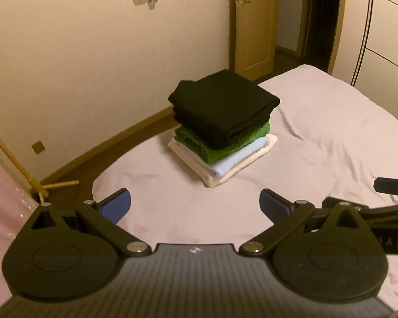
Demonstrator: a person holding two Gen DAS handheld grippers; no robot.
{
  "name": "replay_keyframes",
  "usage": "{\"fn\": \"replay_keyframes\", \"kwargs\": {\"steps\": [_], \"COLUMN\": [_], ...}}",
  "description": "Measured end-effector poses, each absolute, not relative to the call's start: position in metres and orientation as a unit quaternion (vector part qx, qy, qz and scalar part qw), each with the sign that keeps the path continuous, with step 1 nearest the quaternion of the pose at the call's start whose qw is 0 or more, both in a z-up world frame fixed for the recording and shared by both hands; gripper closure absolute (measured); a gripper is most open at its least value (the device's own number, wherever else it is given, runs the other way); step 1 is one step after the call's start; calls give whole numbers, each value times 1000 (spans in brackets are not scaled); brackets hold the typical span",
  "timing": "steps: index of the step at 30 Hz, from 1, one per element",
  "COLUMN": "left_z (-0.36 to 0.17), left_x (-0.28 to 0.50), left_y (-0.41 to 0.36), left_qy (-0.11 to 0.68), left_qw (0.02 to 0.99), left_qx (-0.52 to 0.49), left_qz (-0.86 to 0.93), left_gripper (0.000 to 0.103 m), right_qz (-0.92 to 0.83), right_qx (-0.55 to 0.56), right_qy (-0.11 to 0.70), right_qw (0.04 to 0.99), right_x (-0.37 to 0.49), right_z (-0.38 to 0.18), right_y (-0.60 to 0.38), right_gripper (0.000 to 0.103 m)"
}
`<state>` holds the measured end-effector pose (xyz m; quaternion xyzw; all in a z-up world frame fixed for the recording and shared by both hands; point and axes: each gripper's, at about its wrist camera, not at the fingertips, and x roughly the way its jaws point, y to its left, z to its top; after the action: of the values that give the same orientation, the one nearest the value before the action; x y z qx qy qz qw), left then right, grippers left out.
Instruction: Fold clothes
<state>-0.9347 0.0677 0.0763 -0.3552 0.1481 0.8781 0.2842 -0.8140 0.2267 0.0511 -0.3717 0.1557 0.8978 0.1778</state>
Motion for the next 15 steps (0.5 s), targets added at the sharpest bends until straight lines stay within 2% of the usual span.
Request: {"fn": "replay_keyframes", "kwargs": {"steps": [15], "left_z": [70], "left_x": [-959], "left_y": [60], "left_qy": [141], "left_qw": [268], "left_qx": [-366], "left_qz": [880], "left_gripper": [1], "right_qz": [894], "right_qx": [-380], "right_qy": [174], "right_qw": [159], "right_x": [-858], "right_z": [38], "right_y": [239], "right_gripper": [0]}}
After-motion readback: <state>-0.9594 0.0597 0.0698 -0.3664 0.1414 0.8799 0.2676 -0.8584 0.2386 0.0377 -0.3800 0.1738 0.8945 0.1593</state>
